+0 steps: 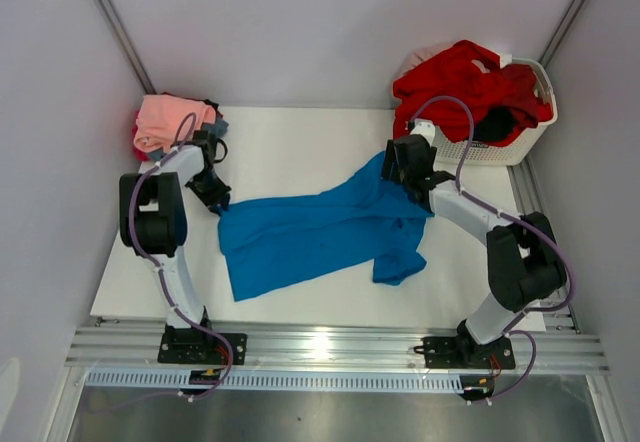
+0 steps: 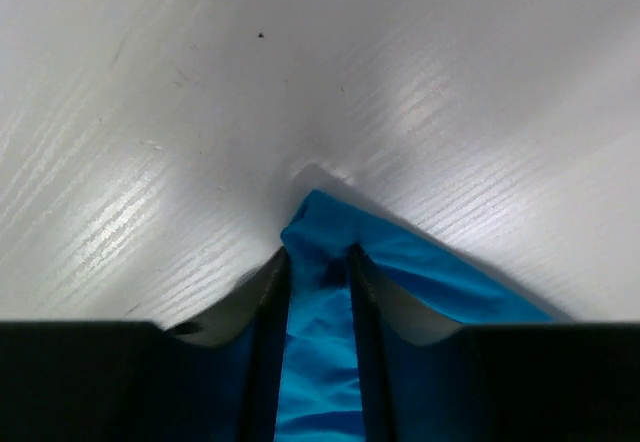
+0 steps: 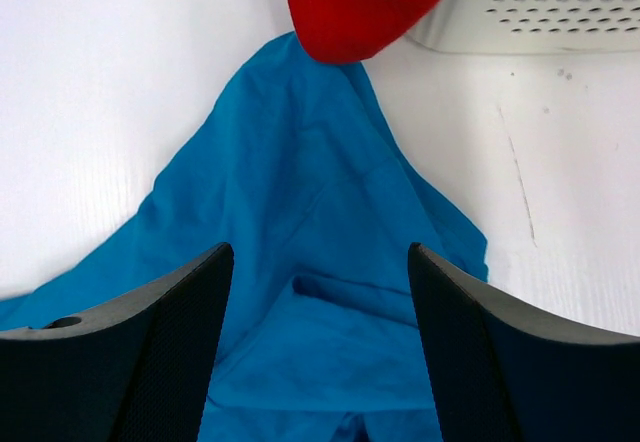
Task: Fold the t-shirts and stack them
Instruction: Fold the flattened tshirt in 1/3 of the way
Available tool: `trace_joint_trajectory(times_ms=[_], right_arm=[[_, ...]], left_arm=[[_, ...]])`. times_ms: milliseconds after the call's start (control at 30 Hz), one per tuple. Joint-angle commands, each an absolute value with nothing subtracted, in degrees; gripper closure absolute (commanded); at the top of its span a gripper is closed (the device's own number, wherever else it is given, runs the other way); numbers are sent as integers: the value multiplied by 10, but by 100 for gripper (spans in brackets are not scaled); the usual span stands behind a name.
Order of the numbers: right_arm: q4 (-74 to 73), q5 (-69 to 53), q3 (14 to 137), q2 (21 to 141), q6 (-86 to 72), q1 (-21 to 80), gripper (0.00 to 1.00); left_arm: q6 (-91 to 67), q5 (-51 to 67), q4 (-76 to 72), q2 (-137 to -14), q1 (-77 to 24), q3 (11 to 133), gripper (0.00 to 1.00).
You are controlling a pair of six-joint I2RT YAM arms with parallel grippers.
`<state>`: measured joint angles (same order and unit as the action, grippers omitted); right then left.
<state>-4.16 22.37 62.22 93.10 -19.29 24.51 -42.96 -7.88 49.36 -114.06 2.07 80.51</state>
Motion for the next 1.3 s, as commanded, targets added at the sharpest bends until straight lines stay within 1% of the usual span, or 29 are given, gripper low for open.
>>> trace_joint_trajectory(times_ms=[0,67,100,133,333,433,533,600,800,900,933,967,1000,1033,1067,1100,1133,1167,1200,1233,1267], right_arm=[[-47,224,667,966,-203,236,26],[-56,222,675,980,-213,229,26],[-55,218,675,986,-215,229,26],[-52,216,673,988,-216,229,26],[-48,214,671,996,-221,229,26],[-49,214,670,994,-218,228,26],[-55,217,667,991,-214,229,26],[-55,221,663,986,-212,229,26],[-56,218,657,982,-207,228,26],[-58,218,653,982,-205,229,26],[-56,217,651,980,-203,229,26],[-55,216,649,977,-206,229,26],[-54,215,645,976,-209,229,26],[-55,213,644,974,-211,231,26],[-59,214,643,970,-214,234,27],[-59,228,639,957,-215,239,27],[-54,240,630,946,-216,253,28],[-42,245,618,930,-214,260,28],[-17,246,606,899,-208,266,28],[-11,247,589,887,-208,274,28],[-22,251,586,880,-210,278,28]], left_arm=[[-403,-83,513,-1150,16,823,77],[-399,-81,519,-1160,14,830,89],[-397,-80,520,-1163,13,834,99],[-396,-80,524,-1165,14,839,99],[-381,-105,533,-1165,17,855,99],[-375,-105,540,-1165,27,888,99],[-371,-106,565,-1192,40,953,99],[-363,-116,594,-1212,40,1024,99],[-338,-159,671,-1312,40,1200,99],[-324,-185,702,-1343,47,1258,99],[-331,-186,707,-1342,47,1258,96],[-337,-189,708,-1325,48,1250,85],[-342,-190,701,-1305,47,1190,79],[-345,-189,660,-1277,47,1157,67],[-345,-185,628,-1242,44,1121,60],[-345,-181,597,-1164,40,1088,54],[-347,-177,569,-1125,39,983,48],[-349,-171,523,-1087,38,952,43],[-352,-157,509,-1023,37,904,40],[-362,-149,501,-999,38,868,36],[-371,-147,505,-978,38,844,36]])
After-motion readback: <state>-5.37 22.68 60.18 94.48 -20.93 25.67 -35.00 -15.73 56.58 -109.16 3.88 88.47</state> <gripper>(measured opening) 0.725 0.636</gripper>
